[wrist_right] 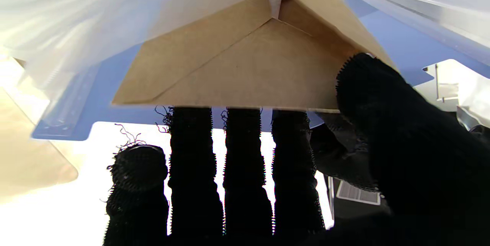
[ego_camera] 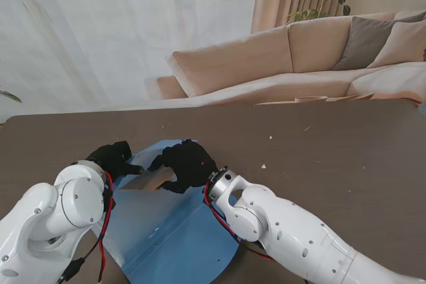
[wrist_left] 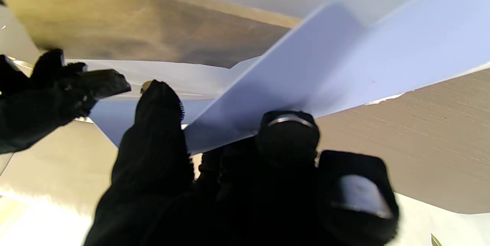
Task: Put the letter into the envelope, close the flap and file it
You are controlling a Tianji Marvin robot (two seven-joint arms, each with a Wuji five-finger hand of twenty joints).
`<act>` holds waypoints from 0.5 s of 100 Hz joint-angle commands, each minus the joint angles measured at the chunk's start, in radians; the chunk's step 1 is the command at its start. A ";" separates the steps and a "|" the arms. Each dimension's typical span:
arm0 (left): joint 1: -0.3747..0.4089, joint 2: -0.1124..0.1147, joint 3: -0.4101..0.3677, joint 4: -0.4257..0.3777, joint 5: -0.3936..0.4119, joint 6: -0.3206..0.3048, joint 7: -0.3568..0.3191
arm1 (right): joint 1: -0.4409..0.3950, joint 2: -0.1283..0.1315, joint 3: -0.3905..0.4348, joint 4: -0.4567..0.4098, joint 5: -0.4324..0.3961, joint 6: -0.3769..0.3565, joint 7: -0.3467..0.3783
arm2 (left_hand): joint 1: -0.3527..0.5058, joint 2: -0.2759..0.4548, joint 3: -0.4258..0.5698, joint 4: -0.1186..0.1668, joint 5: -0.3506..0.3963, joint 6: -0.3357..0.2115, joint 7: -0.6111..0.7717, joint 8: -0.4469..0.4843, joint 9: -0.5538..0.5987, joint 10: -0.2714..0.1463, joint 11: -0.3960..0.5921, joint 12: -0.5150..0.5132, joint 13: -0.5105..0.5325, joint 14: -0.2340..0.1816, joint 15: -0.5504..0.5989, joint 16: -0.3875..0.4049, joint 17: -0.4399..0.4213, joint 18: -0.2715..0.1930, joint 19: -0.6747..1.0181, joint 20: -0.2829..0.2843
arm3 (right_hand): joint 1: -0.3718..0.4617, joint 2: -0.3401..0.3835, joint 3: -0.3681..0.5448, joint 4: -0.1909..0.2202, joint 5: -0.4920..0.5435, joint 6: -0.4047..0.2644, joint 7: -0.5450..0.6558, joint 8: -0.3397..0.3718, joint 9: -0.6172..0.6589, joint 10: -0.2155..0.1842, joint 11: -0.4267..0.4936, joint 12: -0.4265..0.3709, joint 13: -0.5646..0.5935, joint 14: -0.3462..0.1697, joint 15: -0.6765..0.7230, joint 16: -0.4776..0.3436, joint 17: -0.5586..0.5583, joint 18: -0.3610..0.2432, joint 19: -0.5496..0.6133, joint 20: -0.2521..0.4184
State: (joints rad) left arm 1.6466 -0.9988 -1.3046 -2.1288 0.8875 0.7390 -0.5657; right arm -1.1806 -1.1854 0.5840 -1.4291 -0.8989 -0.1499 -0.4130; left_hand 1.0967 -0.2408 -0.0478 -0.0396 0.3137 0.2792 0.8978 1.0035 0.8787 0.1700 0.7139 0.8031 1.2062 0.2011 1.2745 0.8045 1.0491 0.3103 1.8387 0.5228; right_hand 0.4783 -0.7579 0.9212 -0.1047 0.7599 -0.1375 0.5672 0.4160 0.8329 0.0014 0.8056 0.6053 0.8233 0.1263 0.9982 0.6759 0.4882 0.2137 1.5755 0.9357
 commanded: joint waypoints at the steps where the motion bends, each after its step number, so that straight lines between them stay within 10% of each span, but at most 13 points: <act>1: 0.000 -0.006 -0.001 -0.009 -0.004 0.003 -0.010 | -0.017 0.011 0.006 -0.008 -0.001 0.006 0.018 | 0.155 0.110 0.082 0.022 -0.035 -0.083 0.120 0.045 0.226 -0.116 0.280 -0.015 0.043 0.016 0.019 -0.010 0.028 -0.061 0.216 0.014 | 0.000 -0.010 0.001 0.025 -0.012 -0.002 0.036 0.037 -0.013 -0.013 0.021 0.014 -0.024 -0.025 0.011 0.024 0.009 -0.023 0.048 0.027; 14: -0.001 -0.006 0.000 -0.007 -0.004 0.003 -0.008 | -0.025 0.007 0.016 0.000 0.000 -0.005 -0.009 | 0.155 0.109 0.082 0.022 -0.034 -0.082 0.121 0.045 0.226 -0.116 0.280 -0.015 0.043 0.016 0.019 -0.010 0.028 -0.061 0.216 0.014 | 0.135 -0.074 0.044 -0.065 0.104 -0.145 0.411 -0.051 0.150 -0.022 0.074 0.036 0.076 -0.014 0.066 0.026 0.081 -0.005 0.088 0.021; 50: -0.012 -0.003 0.008 -0.007 -0.016 0.002 -0.014 | 0.077 -0.058 -0.085 0.158 0.062 -0.041 -0.091 | 0.155 0.108 0.081 0.022 -0.033 -0.080 0.121 0.044 0.230 -0.117 0.282 -0.014 0.049 0.014 0.021 -0.010 0.028 -0.062 0.216 0.015 | 0.150 -0.094 0.103 -0.063 0.216 -0.129 0.463 -0.165 0.318 0.003 0.076 0.003 0.219 -0.015 0.125 0.013 0.206 0.011 0.144 -0.016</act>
State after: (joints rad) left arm 1.6381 -0.9983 -1.2989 -2.1233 0.8767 0.7395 -0.5624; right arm -1.1148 -1.2218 0.5036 -1.2785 -0.8422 -0.1854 -0.5171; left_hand 1.0967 -0.2408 -0.0479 -0.0328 0.3136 0.2794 0.8982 1.0035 0.8792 0.1701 0.7139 0.8031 1.2061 0.2010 1.2795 0.8044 1.0492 0.3101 1.8392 0.5226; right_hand 0.6090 -0.8209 0.9986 -0.1480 0.9430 -0.2649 1.0052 0.2640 1.1059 -0.0013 0.8594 0.6140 1.0136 0.1245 1.1008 0.6770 0.6813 0.2157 1.6537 0.9313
